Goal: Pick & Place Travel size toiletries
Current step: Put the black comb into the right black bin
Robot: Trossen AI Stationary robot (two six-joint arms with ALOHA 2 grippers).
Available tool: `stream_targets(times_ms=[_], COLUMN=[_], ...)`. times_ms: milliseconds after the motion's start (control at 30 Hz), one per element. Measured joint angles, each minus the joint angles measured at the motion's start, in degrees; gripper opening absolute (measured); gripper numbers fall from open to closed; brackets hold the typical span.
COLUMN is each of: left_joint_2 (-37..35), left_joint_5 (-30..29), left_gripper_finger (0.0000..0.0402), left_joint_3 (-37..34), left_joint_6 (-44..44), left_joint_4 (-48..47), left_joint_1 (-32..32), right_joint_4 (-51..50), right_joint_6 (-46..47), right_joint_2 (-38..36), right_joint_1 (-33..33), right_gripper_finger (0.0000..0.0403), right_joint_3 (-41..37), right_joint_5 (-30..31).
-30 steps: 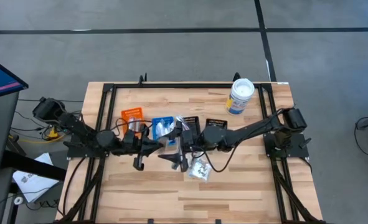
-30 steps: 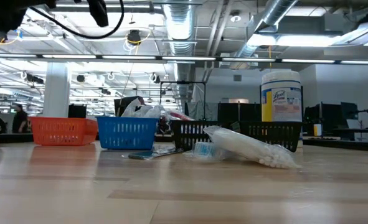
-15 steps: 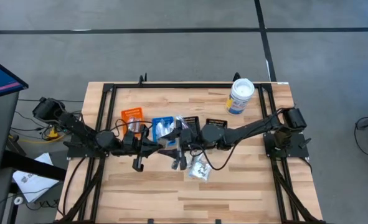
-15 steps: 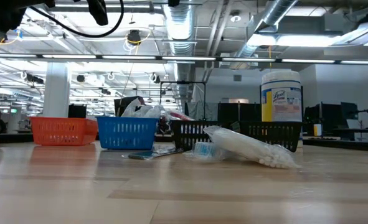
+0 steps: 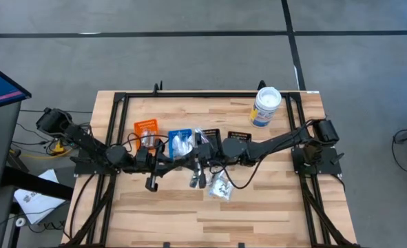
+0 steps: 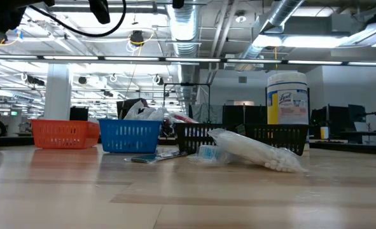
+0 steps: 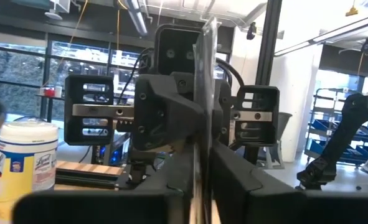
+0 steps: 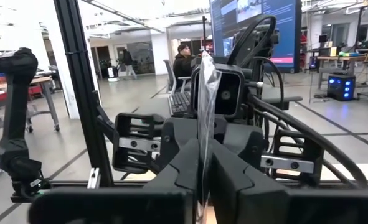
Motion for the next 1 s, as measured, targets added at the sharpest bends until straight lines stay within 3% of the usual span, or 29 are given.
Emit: stream_targets(times_ms=[200,333,533,633,800,900,1000], left_joint_2=[-0.95,-3.56,-8.00,-9.43,-9.60,-9.57,-9.57], left_joint_5=[-0.42,-1.75,-6.50,-8.65,-8.91,-8.92,-8.90], left_gripper_finger=[0.0112,0.0178,0.0245,0.0254,0.0248,0.0242,0.0236], left_joint_3=[0.00,0.02,-1.25,-1.74,-1.81,-1.81,-1.81], left_joint_6=[-0.35,-1.58,0.76,1.46,1.50,1.58,1.72], left_joint_4=[-0.26,-2.69,-3.68,-3.67,-3.75,-3.75,-3.73], left_joint_1=[-0.17,-1.06,-3.30,-4.35,-4.66,-4.63,-4.66], right_joint_4=[-1.77,-9.12,-23.45,-37.18,-65.41,-76.92,-78.14], right_joint_6=[-0.19,-0.01,1.67,10.41,33.35,42.75,44.67], right_joint_2=[-1.04,-4.63,-11.81,-15.22,-17.41,-17.09,-15.58], right_joint_1=[0.00,0.02,1.63,1.09,-3.36,-6.53,-9.19], right_gripper_finger=[0.0010,0.0005,0.0003,0.0004,0.0002,0.0001,0.0001], right_joint_3=[0.00,-0.39,-2.09,-2.19,-2.25,-2.32,-2.67], right_joint_5=[-0.11,0.87,13.77,22.78,36.06,35.61,28.45])
